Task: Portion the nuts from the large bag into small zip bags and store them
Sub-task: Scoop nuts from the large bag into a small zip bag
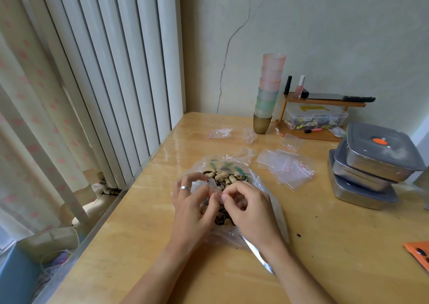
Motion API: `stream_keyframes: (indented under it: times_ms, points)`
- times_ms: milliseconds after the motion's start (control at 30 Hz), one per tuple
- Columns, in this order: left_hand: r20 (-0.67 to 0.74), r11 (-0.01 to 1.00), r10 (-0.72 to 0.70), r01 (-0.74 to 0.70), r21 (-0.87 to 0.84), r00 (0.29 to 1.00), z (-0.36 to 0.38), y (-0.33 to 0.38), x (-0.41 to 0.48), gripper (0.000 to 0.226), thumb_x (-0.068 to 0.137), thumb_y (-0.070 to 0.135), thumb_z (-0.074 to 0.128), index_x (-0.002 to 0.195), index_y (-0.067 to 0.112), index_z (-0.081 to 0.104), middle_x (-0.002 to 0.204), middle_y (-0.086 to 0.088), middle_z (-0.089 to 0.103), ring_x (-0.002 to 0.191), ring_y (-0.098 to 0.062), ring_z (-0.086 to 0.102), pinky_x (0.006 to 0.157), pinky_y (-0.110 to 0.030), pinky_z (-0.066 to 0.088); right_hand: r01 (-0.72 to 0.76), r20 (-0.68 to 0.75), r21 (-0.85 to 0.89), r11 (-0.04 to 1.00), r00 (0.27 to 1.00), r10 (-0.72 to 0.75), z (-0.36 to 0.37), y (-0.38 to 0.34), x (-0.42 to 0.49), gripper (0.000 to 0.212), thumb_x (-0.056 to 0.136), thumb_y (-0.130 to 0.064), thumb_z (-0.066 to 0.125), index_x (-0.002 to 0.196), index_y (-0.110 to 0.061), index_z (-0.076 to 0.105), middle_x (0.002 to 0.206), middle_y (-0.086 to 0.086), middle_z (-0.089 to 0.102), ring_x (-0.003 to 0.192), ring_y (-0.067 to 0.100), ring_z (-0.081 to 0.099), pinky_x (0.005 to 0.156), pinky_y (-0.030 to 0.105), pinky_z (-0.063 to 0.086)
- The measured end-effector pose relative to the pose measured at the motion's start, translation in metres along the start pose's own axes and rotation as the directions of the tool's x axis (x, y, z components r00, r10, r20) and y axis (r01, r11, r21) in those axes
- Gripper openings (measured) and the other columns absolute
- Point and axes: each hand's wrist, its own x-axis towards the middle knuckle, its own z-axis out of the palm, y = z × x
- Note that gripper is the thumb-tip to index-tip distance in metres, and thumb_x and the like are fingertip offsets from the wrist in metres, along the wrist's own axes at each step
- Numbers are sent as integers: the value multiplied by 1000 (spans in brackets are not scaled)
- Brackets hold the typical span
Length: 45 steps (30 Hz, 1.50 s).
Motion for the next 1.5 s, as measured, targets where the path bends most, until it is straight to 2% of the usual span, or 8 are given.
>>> stream_keyframes:
  times_ms: [133,267,400,800,967,1133,1333,1500]
  points:
    - [19,1000,10,-10,-30,1000,-1,4,0,23,92,37,55,71,48,54,123,18,51,128,-17,39,102,-53,38,7,-40,-52,999,999,-9,0,1,0,17,91,-11,71,79,-22,65,79,-9,65,71,15,60,62,17,45]
    - [11,1000,-27,27,-12,1000,0,1,1,24,91,37,52,68,33,56,123,21,49,126,-13,39,103,-54,38,151,40,-124,981,988,-147,0,-1,0,10,93,-14,72,88,-21,67,83,-13,61,72,12,59,62,17,46]
    - [13,1000,-18,17,20,1000,0,-1,1,21,93,38,49,72,39,56,122,19,49,125,-14,39,103,-48,35,173,41,-148,974,985,-169,0,0,0,12,94,-14,71,85,-20,68,78,-14,59,69,5,56,62,11,41]
    - [22,999,22,-23,29,1000,1,-2,4,21,81,36,62,62,28,58,123,22,50,127,-12,34,99,-52,39,165,-21,-248,955,984,-176,2,7,0,14,90,-17,67,79,-20,58,75,-11,57,66,15,55,57,34,49]
    - [24,1000,0,0,23,1000,2,-1,4,21,74,33,59,58,27,49,120,21,51,126,-12,35,100,-50,39,197,-86,-431,880,962,-258,-3,3,4,20,82,-3,70,78,-14,53,73,-7,50,61,11,41,54,23,37]
    - [35,991,30,-34,128,999,2,1,2,18,84,39,52,68,29,51,119,19,51,125,-12,37,98,-45,33,192,-59,-320,928,973,-222,-1,5,3,18,88,-10,71,81,-19,57,77,-11,53,64,13,51,57,33,48]
    - [7,981,117,-117,154,993,0,5,0,19,87,38,58,74,39,44,121,15,52,126,-20,40,96,-40,30,90,-37,-120,989,995,-95,0,0,1,21,93,-11,69,98,-25,54,74,-9,61,68,14,61,62,28,53]
    - [-43,978,65,-55,202,997,1,2,1,19,81,37,57,66,28,51,115,11,56,122,-21,43,94,-45,32,199,-26,-437,877,972,-233,-5,0,3,23,87,-2,59,92,-23,53,85,-8,48,66,21,47,55,41,49]
